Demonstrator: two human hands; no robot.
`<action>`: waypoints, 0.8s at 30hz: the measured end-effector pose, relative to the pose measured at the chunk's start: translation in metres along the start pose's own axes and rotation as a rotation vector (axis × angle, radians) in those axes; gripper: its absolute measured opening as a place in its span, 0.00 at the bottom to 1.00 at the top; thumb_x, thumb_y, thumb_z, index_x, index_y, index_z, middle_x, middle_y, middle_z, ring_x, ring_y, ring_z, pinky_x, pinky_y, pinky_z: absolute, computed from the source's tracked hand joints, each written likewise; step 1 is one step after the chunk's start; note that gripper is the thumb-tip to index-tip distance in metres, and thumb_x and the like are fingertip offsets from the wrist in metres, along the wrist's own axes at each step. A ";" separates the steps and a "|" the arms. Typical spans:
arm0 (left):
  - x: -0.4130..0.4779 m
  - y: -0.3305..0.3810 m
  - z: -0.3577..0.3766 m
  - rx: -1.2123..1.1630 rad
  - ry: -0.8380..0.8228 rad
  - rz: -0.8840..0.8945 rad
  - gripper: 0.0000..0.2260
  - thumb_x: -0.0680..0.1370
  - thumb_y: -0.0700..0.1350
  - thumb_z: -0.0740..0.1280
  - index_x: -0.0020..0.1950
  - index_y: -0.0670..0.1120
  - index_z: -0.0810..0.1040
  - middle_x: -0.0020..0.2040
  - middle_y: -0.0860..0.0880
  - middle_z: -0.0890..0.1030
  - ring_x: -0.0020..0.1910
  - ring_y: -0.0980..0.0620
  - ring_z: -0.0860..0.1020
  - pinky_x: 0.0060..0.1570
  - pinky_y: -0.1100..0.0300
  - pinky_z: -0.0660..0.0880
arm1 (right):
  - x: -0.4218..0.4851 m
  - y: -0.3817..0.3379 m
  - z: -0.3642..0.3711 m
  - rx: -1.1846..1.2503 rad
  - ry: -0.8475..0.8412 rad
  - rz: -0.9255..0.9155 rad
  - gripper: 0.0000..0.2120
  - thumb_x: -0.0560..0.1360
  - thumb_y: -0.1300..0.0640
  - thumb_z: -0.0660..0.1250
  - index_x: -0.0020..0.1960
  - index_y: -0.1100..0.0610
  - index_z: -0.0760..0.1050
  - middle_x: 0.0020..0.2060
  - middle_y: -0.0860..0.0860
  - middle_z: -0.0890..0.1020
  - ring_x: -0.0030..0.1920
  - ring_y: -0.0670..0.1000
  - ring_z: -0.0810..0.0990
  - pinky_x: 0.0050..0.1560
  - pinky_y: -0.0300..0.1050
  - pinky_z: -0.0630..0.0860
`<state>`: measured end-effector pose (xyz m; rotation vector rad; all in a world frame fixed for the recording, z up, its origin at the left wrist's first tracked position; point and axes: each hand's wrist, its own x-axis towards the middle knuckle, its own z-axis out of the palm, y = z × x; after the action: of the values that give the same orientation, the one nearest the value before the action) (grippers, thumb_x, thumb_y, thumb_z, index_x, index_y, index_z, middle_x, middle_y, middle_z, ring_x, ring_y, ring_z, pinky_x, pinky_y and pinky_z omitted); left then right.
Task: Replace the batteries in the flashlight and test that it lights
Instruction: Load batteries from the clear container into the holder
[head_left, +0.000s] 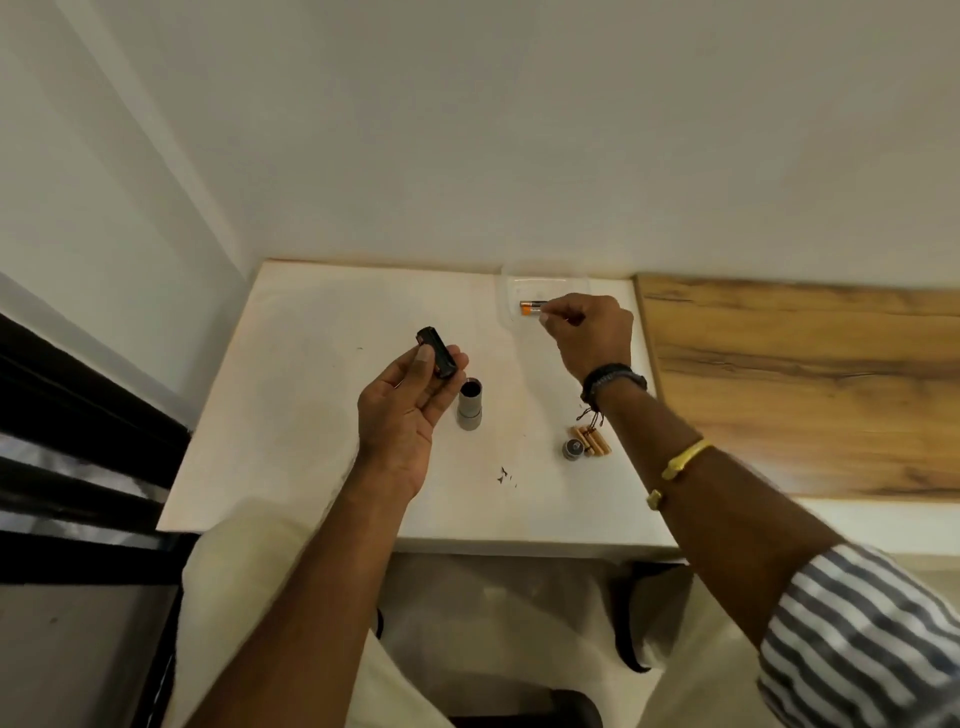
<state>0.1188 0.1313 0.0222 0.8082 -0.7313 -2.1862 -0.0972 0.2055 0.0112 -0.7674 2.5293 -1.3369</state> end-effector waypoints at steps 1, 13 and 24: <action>0.004 0.001 -0.001 -0.009 0.001 -0.005 0.11 0.81 0.41 0.66 0.61 0.38 0.79 0.53 0.39 0.86 0.55 0.43 0.85 0.50 0.57 0.82 | 0.011 0.002 0.004 -0.062 -0.020 0.000 0.05 0.75 0.58 0.74 0.49 0.54 0.87 0.45 0.50 0.88 0.46 0.50 0.85 0.53 0.48 0.83; 0.023 -0.001 -0.019 -0.037 -0.001 -0.094 0.16 0.78 0.43 0.68 0.63 0.37 0.78 0.57 0.37 0.84 0.57 0.42 0.84 0.51 0.57 0.82 | 0.084 0.011 0.050 -0.566 -0.189 0.076 0.06 0.74 0.55 0.72 0.50 0.51 0.86 0.49 0.54 0.86 0.50 0.60 0.84 0.54 0.54 0.82; 0.015 0.001 -0.013 -0.035 -0.090 -0.113 0.17 0.80 0.41 0.64 0.67 0.37 0.75 0.57 0.36 0.84 0.58 0.40 0.83 0.51 0.56 0.82 | 0.077 0.007 0.047 -0.572 -0.162 0.042 0.07 0.77 0.57 0.70 0.52 0.51 0.84 0.51 0.53 0.86 0.54 0.58 0.83 0.55 0.54 0.81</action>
<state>0.1201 0.1159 0.0096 0.7543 -0.7048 -2.3428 -0.1471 0.1347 -0.0153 -0.8629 2.7882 -0.4985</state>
